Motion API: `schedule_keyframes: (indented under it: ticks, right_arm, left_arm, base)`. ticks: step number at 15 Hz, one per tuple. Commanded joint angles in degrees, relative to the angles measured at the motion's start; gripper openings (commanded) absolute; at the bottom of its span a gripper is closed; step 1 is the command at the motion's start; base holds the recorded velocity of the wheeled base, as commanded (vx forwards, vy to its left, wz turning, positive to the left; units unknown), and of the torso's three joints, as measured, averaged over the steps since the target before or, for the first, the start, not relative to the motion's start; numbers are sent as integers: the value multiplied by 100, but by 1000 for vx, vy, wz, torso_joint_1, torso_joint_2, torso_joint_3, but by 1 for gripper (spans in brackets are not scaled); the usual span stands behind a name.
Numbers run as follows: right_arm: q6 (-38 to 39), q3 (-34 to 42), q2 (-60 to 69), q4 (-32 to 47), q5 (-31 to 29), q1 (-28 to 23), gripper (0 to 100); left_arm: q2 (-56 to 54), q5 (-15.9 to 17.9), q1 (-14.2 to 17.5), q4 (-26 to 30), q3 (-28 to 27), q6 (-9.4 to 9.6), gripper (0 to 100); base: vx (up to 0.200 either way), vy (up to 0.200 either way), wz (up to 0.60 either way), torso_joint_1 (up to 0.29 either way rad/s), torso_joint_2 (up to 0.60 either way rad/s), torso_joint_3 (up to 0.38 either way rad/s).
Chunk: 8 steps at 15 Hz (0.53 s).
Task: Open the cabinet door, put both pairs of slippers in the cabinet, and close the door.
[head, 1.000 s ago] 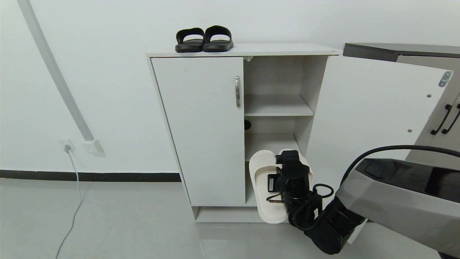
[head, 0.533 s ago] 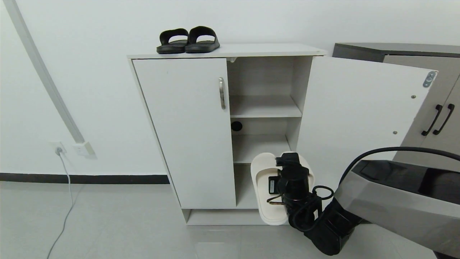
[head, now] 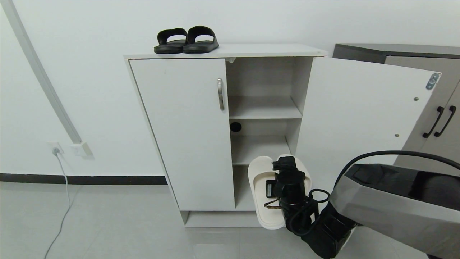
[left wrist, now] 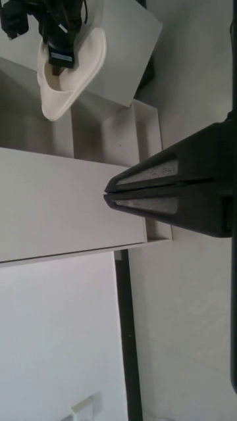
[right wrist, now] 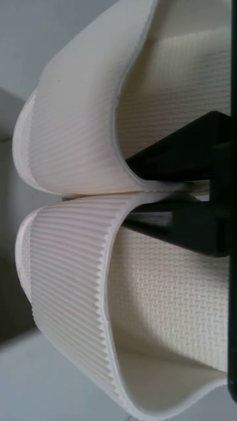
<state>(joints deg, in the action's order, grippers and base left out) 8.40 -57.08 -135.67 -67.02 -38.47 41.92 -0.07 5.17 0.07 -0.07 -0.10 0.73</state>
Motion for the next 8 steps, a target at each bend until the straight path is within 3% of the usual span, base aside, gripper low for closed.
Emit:
schedule_keyframes:
  ticks: [1, 8]
  right_arm:
    - [-5, -93, -65, 14, 7, 0, 0]
    - [-5, -260, -329, 23, 33, 0, 0]
  left_arm:
    - [7, 2, 1, -1, 1, 6, 0]
    - [7, 2, 1, 7, 1, 15, 0]
  base:
    - [0, 0, 0, 0, 0, 0]
    - [0, 0, 0, 0, 0, -9]
